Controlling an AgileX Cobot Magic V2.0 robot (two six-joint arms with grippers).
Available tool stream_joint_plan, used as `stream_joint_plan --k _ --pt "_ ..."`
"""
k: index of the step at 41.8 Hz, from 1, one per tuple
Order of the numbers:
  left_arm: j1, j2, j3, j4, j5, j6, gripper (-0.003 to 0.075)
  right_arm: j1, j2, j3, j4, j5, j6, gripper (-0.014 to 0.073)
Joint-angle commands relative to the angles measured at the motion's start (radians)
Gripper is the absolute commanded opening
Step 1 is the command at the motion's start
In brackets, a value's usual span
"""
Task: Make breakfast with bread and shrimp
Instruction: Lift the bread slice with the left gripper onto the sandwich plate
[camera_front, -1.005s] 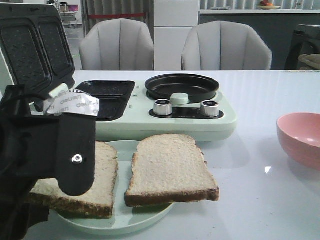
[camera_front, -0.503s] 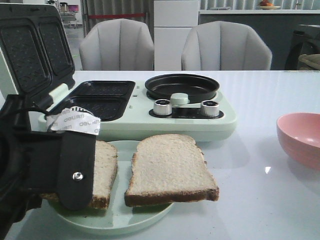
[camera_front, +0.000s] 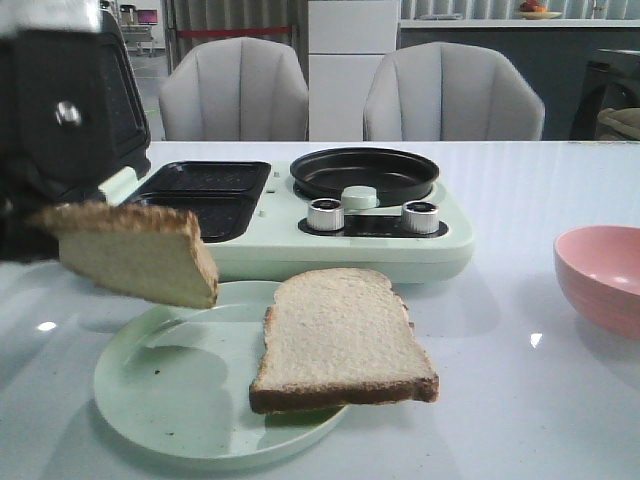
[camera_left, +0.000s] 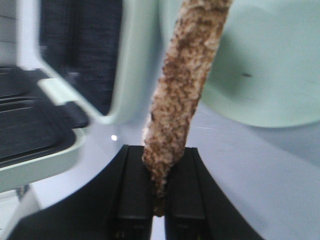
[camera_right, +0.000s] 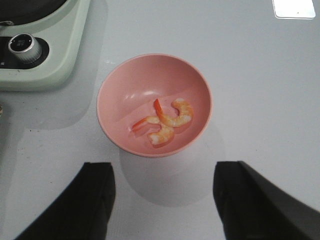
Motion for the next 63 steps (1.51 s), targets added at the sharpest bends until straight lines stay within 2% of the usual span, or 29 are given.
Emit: stream_joint_plan --k 1,8,12,21,25,33,49,63 --pt "-0.005 -0.108 -0.065 0.078 0.069 0.045 0.0102 -0.005 0.001 -0.035 -0.002 -0.057 -0.002 0.0535" --pt "0.032 -0.149 -0.128 0.255 0.061 0.049 0.0102 -0.005 0.001 -0.035 -0.002 -0.057 -0.002 0.0535" --pt "0.092 -0.119 -0.163 0.346 -0.012 0.049 0.0101 -0.005 0.001 -0.035 -0.002 -0.057 -0.002 0.0535" --pt "0.299 0.026 -0.296 0.358 -0.210 0.049 0.0101 -0.005 0.001 -0.035 -0.002 -0.057 -0.002 0.0535" --pt "0.385 0.119 -0.372 0.358 -0.257 0.049 0.0101 -0.005 0.001 -0.035 -0.002 -0.057 -0.002 0.0535" --pt "0.494 0.322 -0.542 0.358 -0.307 0.049 0.0101 -0.005 0.001 -0.035 -0.002 -0.057 -0.002 0.0535" --pt "0.571 0.623 -0.831 0.362 -0.309 0.051 0.0101 -0.005 0.001 -0.035 -0.002 -0.057 -0.002 0.0535" --pt "0.631 0.742 -0.927 0.362 -0.374 0.051 0.0102 -0.005 0.001 -0.035 -0.002 -0.057 -0.002 0.0535"
